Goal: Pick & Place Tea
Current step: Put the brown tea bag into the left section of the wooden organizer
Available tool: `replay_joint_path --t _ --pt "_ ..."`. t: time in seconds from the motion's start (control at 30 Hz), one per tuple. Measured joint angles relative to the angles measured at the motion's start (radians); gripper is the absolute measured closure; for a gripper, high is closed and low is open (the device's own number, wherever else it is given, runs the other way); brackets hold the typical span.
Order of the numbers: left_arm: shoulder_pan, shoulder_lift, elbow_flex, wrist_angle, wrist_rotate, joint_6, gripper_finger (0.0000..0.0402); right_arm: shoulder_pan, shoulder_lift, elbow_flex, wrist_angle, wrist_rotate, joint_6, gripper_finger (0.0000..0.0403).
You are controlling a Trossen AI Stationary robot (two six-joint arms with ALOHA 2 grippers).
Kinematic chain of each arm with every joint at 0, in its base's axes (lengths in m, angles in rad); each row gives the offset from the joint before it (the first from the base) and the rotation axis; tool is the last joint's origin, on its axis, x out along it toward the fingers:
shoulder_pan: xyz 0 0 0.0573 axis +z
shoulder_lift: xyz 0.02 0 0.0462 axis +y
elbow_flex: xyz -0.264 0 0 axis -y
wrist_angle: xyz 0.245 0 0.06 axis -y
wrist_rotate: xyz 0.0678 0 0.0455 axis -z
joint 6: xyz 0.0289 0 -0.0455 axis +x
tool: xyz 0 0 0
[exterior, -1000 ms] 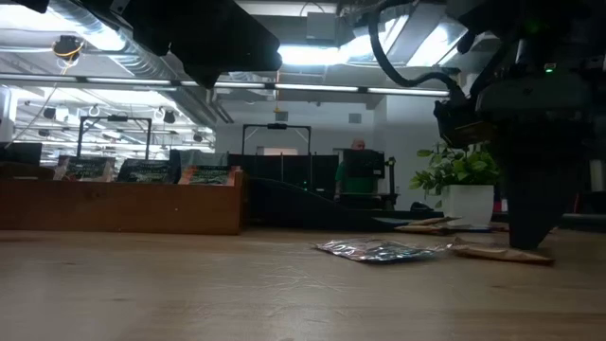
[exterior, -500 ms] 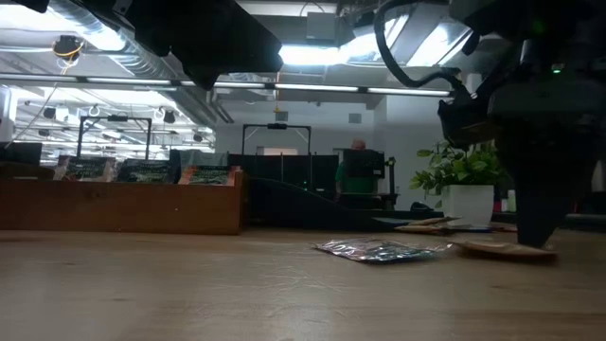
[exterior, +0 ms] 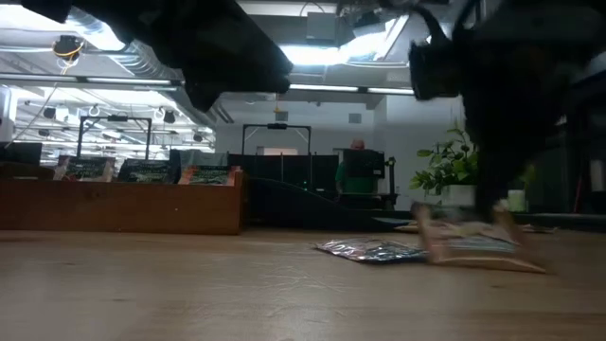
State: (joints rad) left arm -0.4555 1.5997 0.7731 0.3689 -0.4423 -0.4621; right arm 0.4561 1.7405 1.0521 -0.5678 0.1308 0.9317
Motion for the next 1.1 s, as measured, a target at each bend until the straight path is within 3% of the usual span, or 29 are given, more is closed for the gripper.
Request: replay_joint_path --t 0.27,0.47,0.73,1.1 --pt "0.080 0.000 0.000 -0.017 0.089 -0.040 0.0234 0.000 -0.002 0.069 0.003 0.083 -0.072 0.0401" --pt "0.126 0.064 0.000 0.083 0.199 -0.015 0.0204 -0.002 -0.004 0.097 0.006 0.112 -0.106 0.0401" --pt "0.150 0.183 0.001 0.281 0.255 0.092 0.0203 -0.002 -0.004 0.097 0.012 0.112 -0.107 0.0401" --pt "0.190 0.296 0.120 0.218 0.396 0.074 0.0203 -0.002 -0.005 0.097 0.056 0.124 -0.129 0.0401"
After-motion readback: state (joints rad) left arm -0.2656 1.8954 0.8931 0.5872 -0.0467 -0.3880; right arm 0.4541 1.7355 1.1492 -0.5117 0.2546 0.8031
